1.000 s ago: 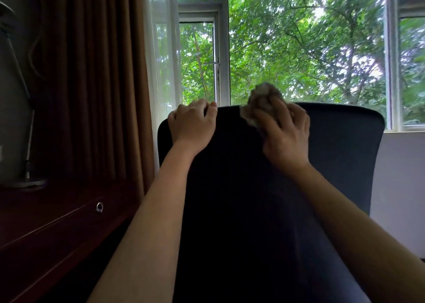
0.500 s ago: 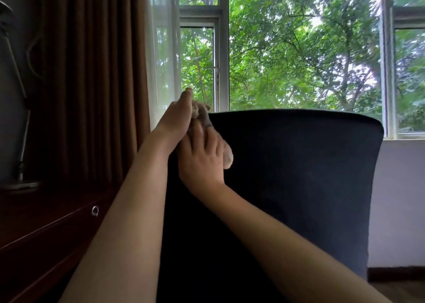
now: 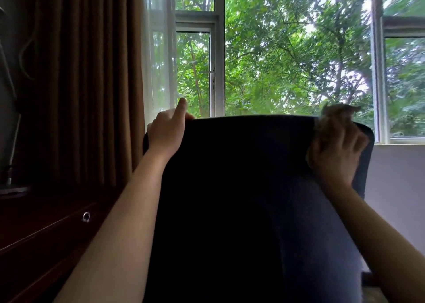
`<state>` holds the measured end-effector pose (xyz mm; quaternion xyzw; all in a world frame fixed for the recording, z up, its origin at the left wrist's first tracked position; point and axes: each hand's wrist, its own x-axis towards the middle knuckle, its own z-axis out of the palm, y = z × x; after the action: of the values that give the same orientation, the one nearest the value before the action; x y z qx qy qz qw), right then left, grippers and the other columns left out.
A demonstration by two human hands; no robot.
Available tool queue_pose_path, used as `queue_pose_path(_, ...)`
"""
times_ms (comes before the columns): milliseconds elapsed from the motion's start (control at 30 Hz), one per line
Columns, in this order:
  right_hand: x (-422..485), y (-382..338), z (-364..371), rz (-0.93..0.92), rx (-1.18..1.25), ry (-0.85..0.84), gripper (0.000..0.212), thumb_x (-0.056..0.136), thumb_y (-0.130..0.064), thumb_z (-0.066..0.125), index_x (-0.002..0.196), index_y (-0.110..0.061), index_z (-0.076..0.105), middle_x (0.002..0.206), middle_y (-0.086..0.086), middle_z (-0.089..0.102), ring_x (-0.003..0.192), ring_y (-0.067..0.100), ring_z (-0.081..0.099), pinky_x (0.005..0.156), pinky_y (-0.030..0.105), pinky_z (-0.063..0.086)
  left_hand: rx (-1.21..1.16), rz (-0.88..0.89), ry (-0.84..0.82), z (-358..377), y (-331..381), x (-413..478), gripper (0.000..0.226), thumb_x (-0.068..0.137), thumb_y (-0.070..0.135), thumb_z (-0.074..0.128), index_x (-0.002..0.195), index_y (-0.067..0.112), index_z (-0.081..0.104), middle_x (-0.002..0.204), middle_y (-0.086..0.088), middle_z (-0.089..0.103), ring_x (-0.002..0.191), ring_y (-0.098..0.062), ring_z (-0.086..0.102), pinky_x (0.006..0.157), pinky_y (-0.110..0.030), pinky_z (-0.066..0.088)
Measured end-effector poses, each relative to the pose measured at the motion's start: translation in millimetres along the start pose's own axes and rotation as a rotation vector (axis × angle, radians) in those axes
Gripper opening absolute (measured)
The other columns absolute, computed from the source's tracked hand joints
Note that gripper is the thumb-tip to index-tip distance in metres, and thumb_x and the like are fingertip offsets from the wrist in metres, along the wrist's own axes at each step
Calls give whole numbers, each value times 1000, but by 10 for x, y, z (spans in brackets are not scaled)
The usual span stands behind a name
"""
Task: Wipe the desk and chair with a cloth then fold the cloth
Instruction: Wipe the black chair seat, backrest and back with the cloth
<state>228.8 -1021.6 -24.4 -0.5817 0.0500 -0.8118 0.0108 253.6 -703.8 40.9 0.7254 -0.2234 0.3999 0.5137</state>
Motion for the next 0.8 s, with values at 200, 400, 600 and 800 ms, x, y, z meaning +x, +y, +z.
queue_pose_path(200,34,181,-76,168,88,3,40,95,-19,45,131,-17,29,122,34,48,114,43,44,97,47,35,-4,-3,15,-16,-49,40,54,80,63,26,63,28,64,87,-3,69,98,-28,63,103,-46,39)
queue_pose_path(400,16,51,-72,96,28,7,35,93,-15,45,126,-11,38,122,35,48,115,50,45,100,53,35,381,27,119,35,-72,-9,51,101,34,27,72,6,58,82,-14,60,97,-35,54,101,-41,33)
queue_pose_path(600,156,-259,-46,-142,58,14,29,94,-18,51,122,-13,49,116,28,56,118,35,36,102,55,37,569,235,102,555,366,-161,48,102,29,26,107,0,65,111,-23,63,103,-36,55,92,-37,35)
queue_pose_path(800,105,-402,-54,-593,109,-53,36,88,-15,61,122,-14,51,113,23,59,114,34,44,105,46,36,558,305,24,871,502,-236,41,102,35,27,119,16,60,125,-8,60,117,-29,48,101,-36,25)
